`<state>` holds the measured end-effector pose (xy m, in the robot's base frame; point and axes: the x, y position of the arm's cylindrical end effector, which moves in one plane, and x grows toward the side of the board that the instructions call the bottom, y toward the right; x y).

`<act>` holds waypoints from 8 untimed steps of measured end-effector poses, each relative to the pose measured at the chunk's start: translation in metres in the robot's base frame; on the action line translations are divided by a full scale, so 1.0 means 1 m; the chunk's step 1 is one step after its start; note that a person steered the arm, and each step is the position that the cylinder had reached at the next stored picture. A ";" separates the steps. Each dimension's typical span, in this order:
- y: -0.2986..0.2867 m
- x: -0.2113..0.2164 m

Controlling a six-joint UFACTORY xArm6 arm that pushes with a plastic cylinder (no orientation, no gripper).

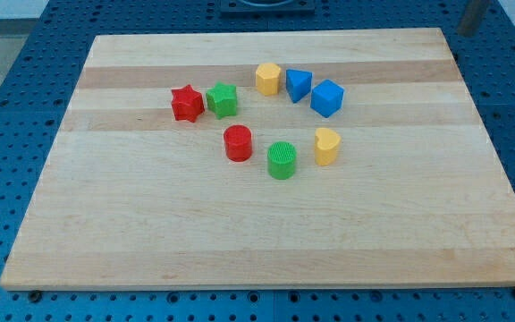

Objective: Push the green circle left a bit

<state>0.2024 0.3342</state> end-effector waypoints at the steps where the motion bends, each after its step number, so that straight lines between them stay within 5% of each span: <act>1: 0.000 0.000; 3: -0.020 0.004; 8: -0.125 0.193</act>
<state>0.3951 0.2095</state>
